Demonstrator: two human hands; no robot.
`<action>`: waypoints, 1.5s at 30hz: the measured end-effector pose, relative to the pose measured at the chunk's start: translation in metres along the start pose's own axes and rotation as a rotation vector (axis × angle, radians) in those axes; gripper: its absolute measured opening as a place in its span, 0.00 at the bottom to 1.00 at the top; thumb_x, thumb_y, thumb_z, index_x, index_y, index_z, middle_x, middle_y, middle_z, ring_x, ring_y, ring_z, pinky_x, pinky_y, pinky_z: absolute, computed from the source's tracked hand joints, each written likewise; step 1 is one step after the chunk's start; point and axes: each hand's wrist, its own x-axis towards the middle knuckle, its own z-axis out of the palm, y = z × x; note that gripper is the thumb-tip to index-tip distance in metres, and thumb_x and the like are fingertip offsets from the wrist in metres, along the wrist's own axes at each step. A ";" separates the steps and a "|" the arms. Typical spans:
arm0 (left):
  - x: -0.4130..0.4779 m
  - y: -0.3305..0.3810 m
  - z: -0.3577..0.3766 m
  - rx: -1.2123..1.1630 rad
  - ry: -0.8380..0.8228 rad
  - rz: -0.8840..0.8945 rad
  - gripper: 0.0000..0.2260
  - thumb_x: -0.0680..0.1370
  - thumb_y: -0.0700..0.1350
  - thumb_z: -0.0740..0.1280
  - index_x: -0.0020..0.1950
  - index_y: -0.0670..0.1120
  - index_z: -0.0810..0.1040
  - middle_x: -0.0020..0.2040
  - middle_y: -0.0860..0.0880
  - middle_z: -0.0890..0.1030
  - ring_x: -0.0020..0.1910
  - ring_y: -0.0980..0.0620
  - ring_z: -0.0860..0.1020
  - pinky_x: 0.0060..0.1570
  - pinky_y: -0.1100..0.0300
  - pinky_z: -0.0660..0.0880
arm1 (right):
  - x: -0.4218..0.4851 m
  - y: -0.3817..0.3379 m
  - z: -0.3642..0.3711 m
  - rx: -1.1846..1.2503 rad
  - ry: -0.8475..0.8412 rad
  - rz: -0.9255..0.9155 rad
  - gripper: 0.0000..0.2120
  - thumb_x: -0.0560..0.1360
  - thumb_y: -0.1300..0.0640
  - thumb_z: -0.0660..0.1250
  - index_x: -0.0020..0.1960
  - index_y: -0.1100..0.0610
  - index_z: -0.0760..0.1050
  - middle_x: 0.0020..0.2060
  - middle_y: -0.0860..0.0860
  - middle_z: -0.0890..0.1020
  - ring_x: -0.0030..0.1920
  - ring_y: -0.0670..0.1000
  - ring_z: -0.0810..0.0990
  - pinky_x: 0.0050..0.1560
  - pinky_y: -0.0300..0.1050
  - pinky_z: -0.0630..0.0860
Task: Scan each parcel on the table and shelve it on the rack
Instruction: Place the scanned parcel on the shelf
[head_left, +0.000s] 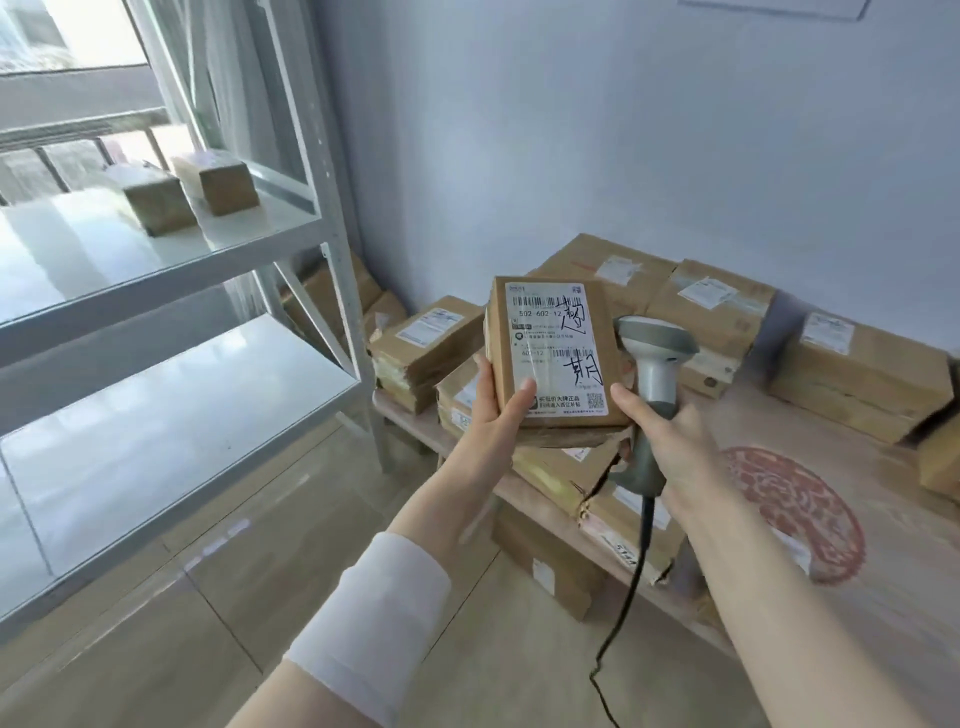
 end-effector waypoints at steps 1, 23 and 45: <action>0.002 0.003 -0.015 -0.009 0.010 0.004 0.35 0.78 0.58 0.59 0.74 0.60 0.36 0.75 0.56 0.59 0.72 0.54 0.62 0.69 0.58 0.59 | 0.005 -0.001 0.016 -0.013 -0.013 0.006 0.11 0.70 0.55 0.73 0.48 0.55 0.75 0.28 0.44 0.81 0.26 0.45 0.76 0.30 0.42 0.72; 0.124 0.082 -0.300 0.038 0.431 0.164 0.30 0.79 0.57 0.56 0.77 0.55 0.46 0.69 0.69 0.58 0.62 0.76 0.63 0.59 0.77 0.62 | 0.176 -0.018 0.354 -0.089 -0.413 0.005 0.10 0.71 0.53 0.72 0.49 0.51 0.74 0.40 0.52 0.81 0.30 0.44 0.79 0.28 0.37 0.74; 0.136 0.098 -0.550 -0.160 0.863 0.131 0.29 0.79 0.53 0.60 0.76 0.54 0.51 0.77 0.49 0.55 0.73 0.50 0.60 0.70 0.50 0.63 | 0.214 0.020 0.652 -0.284 -0.768 0.130 0.16 0.72 0.48 0.71 0.54 0.56 0.72 0.44 0.56 0.80 0.31 0.50 0.76 0.25 0.38 0.72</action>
